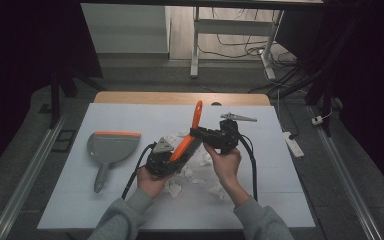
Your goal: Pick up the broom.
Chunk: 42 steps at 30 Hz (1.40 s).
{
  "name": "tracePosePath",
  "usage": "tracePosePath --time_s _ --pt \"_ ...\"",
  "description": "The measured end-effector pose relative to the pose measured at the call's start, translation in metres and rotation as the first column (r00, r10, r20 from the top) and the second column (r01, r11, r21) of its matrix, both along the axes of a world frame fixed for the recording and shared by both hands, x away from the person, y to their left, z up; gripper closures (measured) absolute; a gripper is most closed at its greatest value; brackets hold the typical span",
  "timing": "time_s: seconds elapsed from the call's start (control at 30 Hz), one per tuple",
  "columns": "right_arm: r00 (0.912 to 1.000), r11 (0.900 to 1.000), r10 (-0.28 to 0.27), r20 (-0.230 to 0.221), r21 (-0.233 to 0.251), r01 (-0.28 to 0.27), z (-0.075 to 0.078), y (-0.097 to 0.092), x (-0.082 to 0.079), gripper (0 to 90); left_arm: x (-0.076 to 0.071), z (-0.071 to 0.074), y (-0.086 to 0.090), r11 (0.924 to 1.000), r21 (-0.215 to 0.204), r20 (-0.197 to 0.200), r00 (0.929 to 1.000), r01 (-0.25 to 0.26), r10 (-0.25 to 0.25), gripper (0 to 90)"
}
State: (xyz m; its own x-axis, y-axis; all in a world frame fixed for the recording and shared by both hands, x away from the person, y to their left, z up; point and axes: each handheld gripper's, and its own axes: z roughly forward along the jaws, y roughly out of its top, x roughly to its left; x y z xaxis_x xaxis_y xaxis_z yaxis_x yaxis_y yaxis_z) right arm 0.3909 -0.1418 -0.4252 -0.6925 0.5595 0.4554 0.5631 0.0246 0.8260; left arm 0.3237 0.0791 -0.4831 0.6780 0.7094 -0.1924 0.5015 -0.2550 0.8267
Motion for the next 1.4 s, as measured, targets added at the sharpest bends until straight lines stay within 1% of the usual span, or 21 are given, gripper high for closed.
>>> tracePosePath --time_s 0.07,0.13,0.17,0.27,0.43,0.47,0.5,0.53,0.6,0.63,0.67,0.7,0.83,0.93,0.97,1.0,1.03,1.2,1.27,1.3,1.4 --pt "0.9997 0.9998 0.01 0.024 -0.019 -0.01 0.003 0.0 -0.001 65.0 0.001 0.003 0.004 1.0 -0.003 -0.002 1.0 0.003 -0.003 78.3" --pt "0.9978 0.9985 0.038 0.054 -0.042 -0.036 0.008 0.0 -0.003 54.2 0.004 0.007 0.011 0.9996 -0.016 -0.032 0.9992 0.024 -0.024 78.2" --pt "0.9963 0.9972 0.049 0.07 -0.06 -0.045 0.01 -0.001 -0.004 52.3 0.004 0.007 0.011 0.9996 -0.016 -0.032 0.9992 0.024 -0.024 78.2" --pt "0.9907 0.9921 0.077 0.112 -0.108 -0.064 0.018 -0.006 -0.007 45.7 0.007 0.013 0.027 0.999 -0.016 -0.057 0.9975 0.041 -0.042 78.2" --pt "0.9833 0.9804 0.137 0.12 -0.158 -0.117 0.026 -0.019 -0.008 38.3 0.004 0.023 0.037 0.9954 0.059 -0.051 0.996 0.076 -0.073 78.2" --pt "0.9817 0.9788 0.146 0.122 -0.162 -0.126 0.026 -0.021 -0.007 38.1 0.004 0.023 0.037 0.9954 0.059 -0.051 0.996 0.076 -0.073 78.2" --pt "0.9796 0.976 0.159 0.123 -0.169 -0.137 0.025 -0.023 -0.007 37.7 0.003 0.025 0.04 0.992 0.069 -0.064 0.9928 0.106 -0.101 78.2" --pt "0.9786 0.9725 0.169 0.117 -0.181 -0.147 0.025 -0.025 -0.007 37.4 0.003 0.025 0.04 0.992 0.069 -0.064 0.9928 0.106 -0.101 78.2" --pt "0.9728 0.964 0.199 0.118 -0.202 -0.173 0.023 -0.027 -0.008 37.3 0.001 0.026 0.041 0.9852 0.11 -0.076 0.9894 0.131 -0.123 78.2" --pt "0.9728 0.964 0.199 0.118 -0.202 -0.173 0.023 -0.027 -0.008 37.3 0.001 0.026 0.041 0.9852 0.11 -0.076 0.9894 0.131 -0.123 78.2" --pt "0.9678 0.9536 0.222 0.119 -0.234 -0.19 0.022 -0.029 -0.01 37.1 0.0 0.026 0.041 0.9832 0.119 -0.078 0.9885 0.138 -0.129 78.2" --pt "0.9663 0.9484 0.228 0.119 -0.252 -0.193 0.021 -0.03 -0.012 37.2 0.0 0.026 0.041 0.9822 0.122 -0.079 0.9879 0.142 -0.133 78.2" --pt "0.9633 0.9395 0.242 0.116 -0.276 -0.203 0.019 -0.033 -0.015 37.1 0.001 0.028 0.043 0.9786 0.138 -0.087 0.9861 0.153 -0.141 78.1" --pt "0.9533 0.9181 0.278 0.118 -0.324 -0.228 0.018 -0.033 -0.023 36.4 0.005 0.03 0.04 0.9739 0.155 -0.097 0.9835 0.167 -0.153 78.1" --pt "0.95 0.9086 0.285 0.127 -0.351 -0.226 0.019 -0.034 -0.026 36.1 0.007 0.031 0.039 0.9696 0.167 -0.103 0.9811 0.179 -0.164 78.2" --pt "0.9468 0.9018 0.291 0.138 -0.37 -0.223 0.02 -0.034 -0.028 36.0 0.011 0.035 0.034 0.959 0.205 -0.112 0.9781 0.195 -0.175 78.2" --pt "0.945 0.898 0.293 0.145 -0.381 -0.22 0.021 -0.035 -0.031 35.9 0.011 0.035 0.034 0.959 0.205 -0.112 0.9781 0.195 -0.175 78.2" --pt "0.9368 0.8942 0.309 0.164 -0.385 -0.228 0.028 -0.038 -0.034 35.9 0.023 0.043 0.022 0.9367 0.248 -0.165 0.9635 0.247 -0.211 78.1" --pt "0.9323 0.8878 0.316 0.176 -0.402 -0.225 0.029 -0.037 -0.036 35.9 0.026 0.043 0.014 0.9223 0.279 -0.178 0.9581 0.268 -0.224 78.1" --pt "0.9313 0.8815 0.321 0.172 -0.414 -0.227 0.028 -0.036 -0.036 35.4 0.028 0.042 0.01 0.9119 0.295 -0.185 0.9534 0.285 -0.238 78.1" --pt "0.9261 0.8616 0.336 0.171 -0.453 -0.229 0.027 -0.034 -0.036 34.7 0.03 0.041 -0.002 0.8927 0.321 -0.197 0.9443 0.316 -0.263 78.1"
